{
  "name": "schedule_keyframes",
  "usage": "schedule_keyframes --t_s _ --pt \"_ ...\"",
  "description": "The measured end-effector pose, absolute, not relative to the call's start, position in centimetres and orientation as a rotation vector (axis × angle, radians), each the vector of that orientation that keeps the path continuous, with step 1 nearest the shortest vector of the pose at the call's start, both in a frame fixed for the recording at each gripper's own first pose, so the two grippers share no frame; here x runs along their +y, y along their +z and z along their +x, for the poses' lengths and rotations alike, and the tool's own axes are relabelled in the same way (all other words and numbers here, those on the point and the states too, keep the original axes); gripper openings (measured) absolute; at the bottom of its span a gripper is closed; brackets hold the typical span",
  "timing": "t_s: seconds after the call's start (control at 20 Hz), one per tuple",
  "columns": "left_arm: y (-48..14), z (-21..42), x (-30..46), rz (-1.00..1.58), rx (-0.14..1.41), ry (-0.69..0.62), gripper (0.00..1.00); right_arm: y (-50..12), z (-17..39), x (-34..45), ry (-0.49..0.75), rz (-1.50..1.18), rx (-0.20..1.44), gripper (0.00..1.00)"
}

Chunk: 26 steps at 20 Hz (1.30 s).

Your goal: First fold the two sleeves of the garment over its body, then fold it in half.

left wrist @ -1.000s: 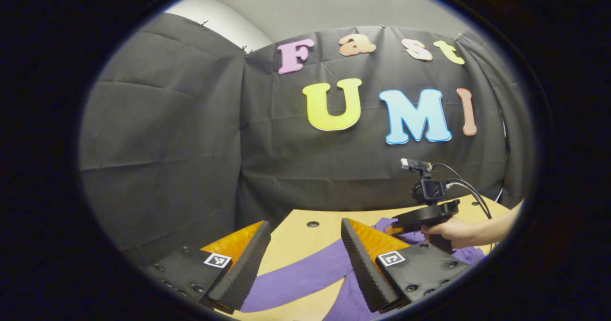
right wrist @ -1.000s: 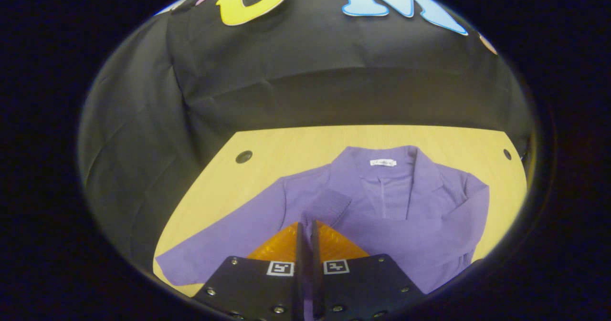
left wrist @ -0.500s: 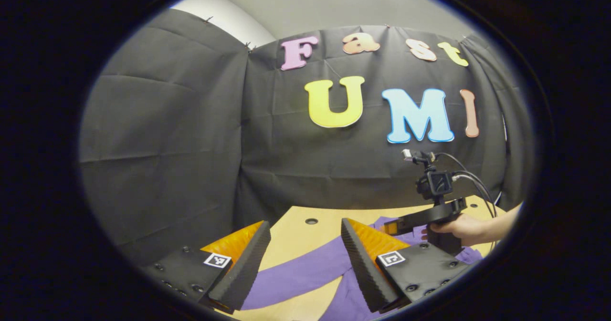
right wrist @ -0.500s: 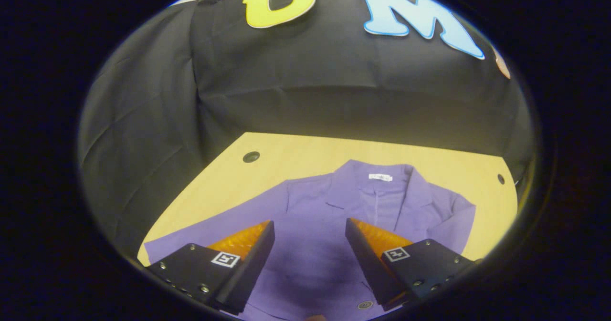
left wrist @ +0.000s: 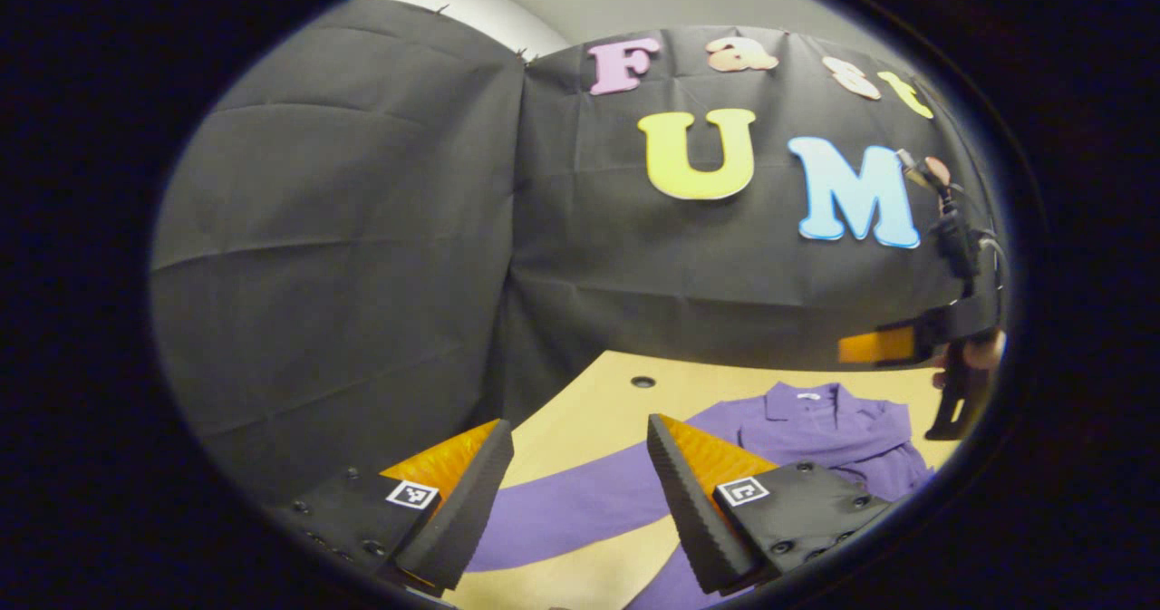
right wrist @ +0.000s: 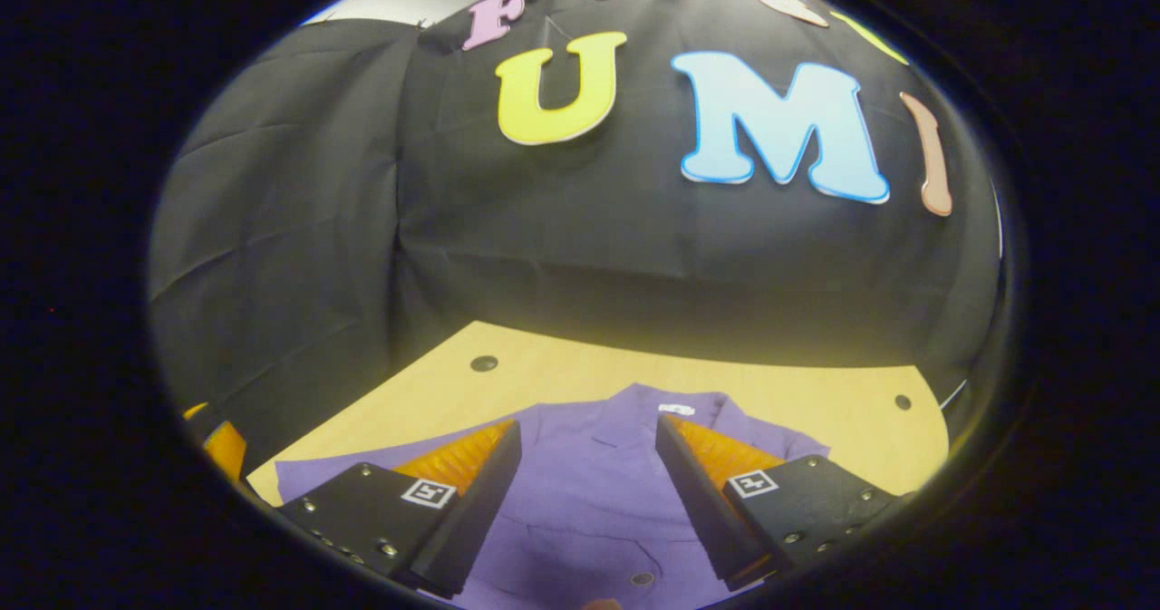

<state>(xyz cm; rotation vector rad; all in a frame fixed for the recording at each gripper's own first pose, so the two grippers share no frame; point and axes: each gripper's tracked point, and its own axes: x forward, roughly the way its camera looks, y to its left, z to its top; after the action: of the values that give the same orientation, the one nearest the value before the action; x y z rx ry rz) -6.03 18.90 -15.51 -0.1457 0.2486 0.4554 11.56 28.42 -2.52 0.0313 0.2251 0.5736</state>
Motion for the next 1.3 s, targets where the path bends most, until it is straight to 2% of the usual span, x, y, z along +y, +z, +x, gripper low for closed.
schedule_keyframes --t_s 0.15,0.2,0.5,0.8,1.05,1.2,1.3 --pt "-19.4 -7.0 21.3 -0.155 0.317 0.525 0.96 -1.2 9.7 26.0 0.561 0.031 0.178 0.93" --pt "-20.5 -7.4 22.1 -0.157 0.339 0.544 0.94 -1.1 9.2 25.2 0.557 0.028 0.176 0.93" --pt "-27.1 -9.6 25.6 -0.215 0.462 0.647 0.96 -1.9 6.4 21.1 0.518 0.020 0.194 0.93" --pt "-32.4 -11.6 28.3 -0.313 0.576 0.750 0.94 -2.0 4.4 17.6 0.460 0.017 0.187 0.93" --pt "-34.9 -12.7 27.7 -0.358 0.673 0.751 0.97 -2.6 4.0 15.7 0.415 0.031 0.202 0.93" --pt "-35.0 -12.9 27.8 -0.314 0.686 0.760 0.95 -3.0 3.8 15.0 0.398 0.040 0.217 0.93" --pt "-35.0 -12.7 27.9 -0.307 0.675 0.762 0.98 -3.4 3.7 14.7 0.393 0.036 0.228 0.93"
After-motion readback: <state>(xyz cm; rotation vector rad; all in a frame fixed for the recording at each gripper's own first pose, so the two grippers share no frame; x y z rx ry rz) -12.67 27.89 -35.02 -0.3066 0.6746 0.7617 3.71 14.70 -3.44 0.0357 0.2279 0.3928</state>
